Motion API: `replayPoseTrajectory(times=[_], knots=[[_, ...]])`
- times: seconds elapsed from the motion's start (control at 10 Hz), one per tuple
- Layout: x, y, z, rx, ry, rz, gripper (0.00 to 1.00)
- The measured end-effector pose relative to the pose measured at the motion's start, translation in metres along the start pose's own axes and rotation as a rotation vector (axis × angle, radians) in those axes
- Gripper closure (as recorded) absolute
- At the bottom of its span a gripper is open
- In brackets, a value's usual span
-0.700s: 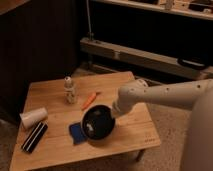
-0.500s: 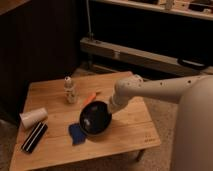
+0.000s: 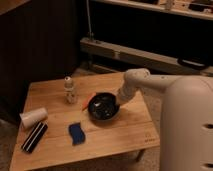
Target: Drag the ceramic bowl in a circle
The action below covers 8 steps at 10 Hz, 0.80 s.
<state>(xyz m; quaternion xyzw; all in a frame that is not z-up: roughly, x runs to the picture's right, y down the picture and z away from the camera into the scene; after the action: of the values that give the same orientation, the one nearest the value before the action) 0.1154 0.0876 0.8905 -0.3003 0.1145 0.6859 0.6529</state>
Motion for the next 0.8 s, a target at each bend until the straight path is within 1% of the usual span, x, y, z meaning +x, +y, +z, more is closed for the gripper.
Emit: replayPoseTrajectory(times=[0.1,0.2,0.3,0.4,0.5,0.6,0.7,0.8], knots=[[0.005,-0.025,-0.001,0.011,0.002,0.051,0.81],[0.015,-0.056,-0.005,0.027,0.006,0.114,0.81],[0.026,-0.080,-0.009,0.040,0.009,0.162,0.81],[0.037,-0.098,-0.013,0.050,0.012,0.198,0.81],[0.054,-0.121,-0.020,0.063,0.012,0.244,0.81],[0.072,-0.139,-0.027,0.075,0.011,0.274,0.81],[0.092,-0.154,-0.034,0.089,0.012,0.289,0.81],[0.111,-0.165,-0.041,0.098,0.014,0.280,0.81]])
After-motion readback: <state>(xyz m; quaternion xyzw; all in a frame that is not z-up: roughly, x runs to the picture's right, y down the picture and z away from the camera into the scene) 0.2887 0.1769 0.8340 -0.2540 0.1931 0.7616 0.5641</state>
